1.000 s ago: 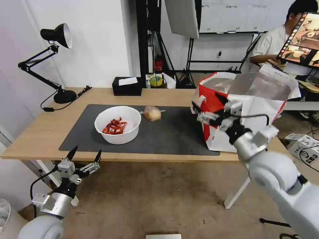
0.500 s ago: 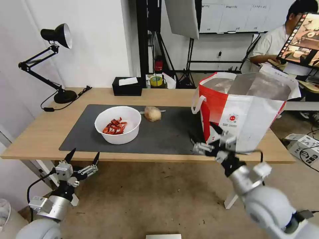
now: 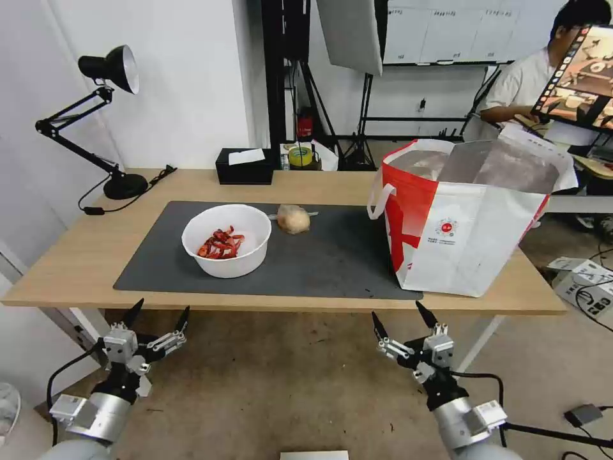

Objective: Pick up the trash from the table and place it into the takeout bag.

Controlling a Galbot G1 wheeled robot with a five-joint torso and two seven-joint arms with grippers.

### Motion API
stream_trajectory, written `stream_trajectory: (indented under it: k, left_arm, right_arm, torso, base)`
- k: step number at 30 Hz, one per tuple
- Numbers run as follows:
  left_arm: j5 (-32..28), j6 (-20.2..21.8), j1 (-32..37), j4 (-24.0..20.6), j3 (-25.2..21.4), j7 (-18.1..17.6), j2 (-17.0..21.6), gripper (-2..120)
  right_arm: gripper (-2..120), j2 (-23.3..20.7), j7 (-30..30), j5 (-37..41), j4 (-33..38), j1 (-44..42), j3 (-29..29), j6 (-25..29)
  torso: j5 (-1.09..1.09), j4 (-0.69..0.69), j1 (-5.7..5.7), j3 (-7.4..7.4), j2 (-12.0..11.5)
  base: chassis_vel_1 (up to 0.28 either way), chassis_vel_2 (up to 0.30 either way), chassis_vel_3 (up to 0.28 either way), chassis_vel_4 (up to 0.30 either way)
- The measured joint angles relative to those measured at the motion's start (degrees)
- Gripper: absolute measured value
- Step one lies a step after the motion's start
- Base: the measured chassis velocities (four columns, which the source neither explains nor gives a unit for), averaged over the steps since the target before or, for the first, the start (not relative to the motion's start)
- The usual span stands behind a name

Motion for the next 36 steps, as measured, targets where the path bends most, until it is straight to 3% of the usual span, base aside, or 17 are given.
stream_trajectory:
  k: [26,36]
  left_arm:
    - [0.3,-1.1,0.5,0.5,-0.5,0.5,-0.5,100]
    - [0.4,-1.1,0.4,0.3,-0.4,0.5,-0.8,100]
  right_arm:
    - [100,-0.3,0.0,0.3,-1.0,0.8,-1.5,-0.5]
    - [100,-5.6,1.0,3.6,0.4,10.0,-5.4,-4.6]
  torso:
    - [0.00,0.00,0.00,0.00,0.0]
    - [0.01,0.00,0.00,0.00,0.0]
  base:
    - [0.000,0.000,0.000,0.000]
    - [0.000,0.000,0.000,0.000]
